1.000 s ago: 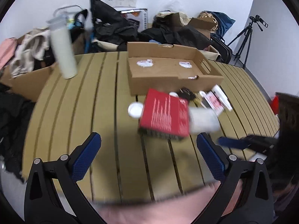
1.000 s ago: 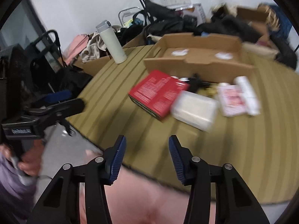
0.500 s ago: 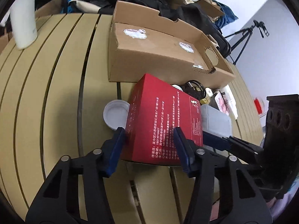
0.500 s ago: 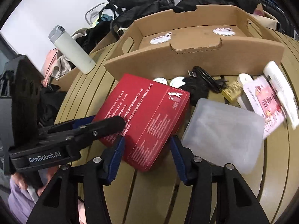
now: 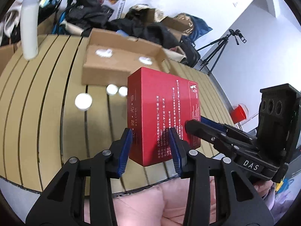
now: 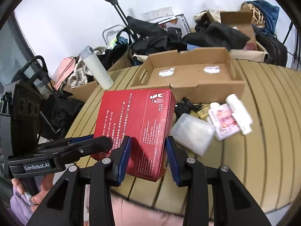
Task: Organize objects
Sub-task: 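Grasp the red box with both grippers and lift it, then lower the red box into the cardboard tray and open both grippers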
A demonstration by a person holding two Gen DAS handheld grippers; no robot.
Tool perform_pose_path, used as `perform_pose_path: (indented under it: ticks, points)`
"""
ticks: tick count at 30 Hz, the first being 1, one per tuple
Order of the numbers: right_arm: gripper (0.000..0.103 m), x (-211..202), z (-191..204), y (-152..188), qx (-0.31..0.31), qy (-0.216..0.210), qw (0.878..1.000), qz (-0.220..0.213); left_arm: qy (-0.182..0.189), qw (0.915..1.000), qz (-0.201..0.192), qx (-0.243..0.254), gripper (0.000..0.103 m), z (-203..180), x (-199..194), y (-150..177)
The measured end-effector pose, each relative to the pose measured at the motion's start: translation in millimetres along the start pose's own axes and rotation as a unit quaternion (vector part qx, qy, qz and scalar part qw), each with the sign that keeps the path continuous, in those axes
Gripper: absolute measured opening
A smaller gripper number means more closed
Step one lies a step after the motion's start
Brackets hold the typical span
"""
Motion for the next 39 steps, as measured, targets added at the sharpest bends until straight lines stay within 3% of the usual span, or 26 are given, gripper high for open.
perform_pose_path:
  ticks: [4,9,14,20,25,27,31,35,39]
  points:
    - [0.039,-18.2,0.5,-26.1,0.003,0.002,1.0,-0.015,-0.002,0.9999,-0.01,0.003,0.036,-12.6,-5.8,-32.0]
    - [0.039,-4.1,1.8,-83.3,-0.016,0.018,1.0,-0.014,-0.002,0.9999,0.001,-0.016,0.036,2.2,13.3,-107.0]
    - [0.039,49.5,-16.8,-156.0,0.001,0.009,1.0,0.006,-0.017,0.9992,0.018,-0.03,0.036,36.6,56.0,-175.7]
    - [0.039,157.5,-43.6,-211.5,0.015,0.023,0.998,0.049,-0.053,0.9959,0.056,-0.047,0.036,87.3,127.3,-216.5]
    - [0.039,241.8,-66.7,-221.1,0.036,0.037,0.994,0.092,-0.104,0.9887,0.095,-0.051,0.034,136.6,191.2,-236.7]
    - [0.037,268.8,-75.6,-219.1,0.048,0.034,0.992,0.108,-0.128,0.9857,0.094,-0.056,0.034,151.0,204.7,-241.8]
    - [0.037,305.2,-87.5,-210.3,0.068,0.025,0.988,0.133,-0.133,0.9858,0.093,-0.042,0.04,147.1,205.4,-240.8]
    - [0.037,290.4,-96.7,-209.1,0.085,0.012,0.989,0.12,-0.14,0.9867,0.081,-0.021,0.044,130.9,187.2,-239.7]
    - [0.037,250.3,-95.1,-214.4,0.066,0.022,0.992,0.102,-0.152,0.9865,0.062,0.001,0.058,106.6,148.9,-240.0]
Point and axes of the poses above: each gripper's, at about its wrist camera, not at the fingertips, and x roughly the way its jaws point, z to its left, y to its underside, the point moved 1 cm from there along x, roughly the way its jaws point
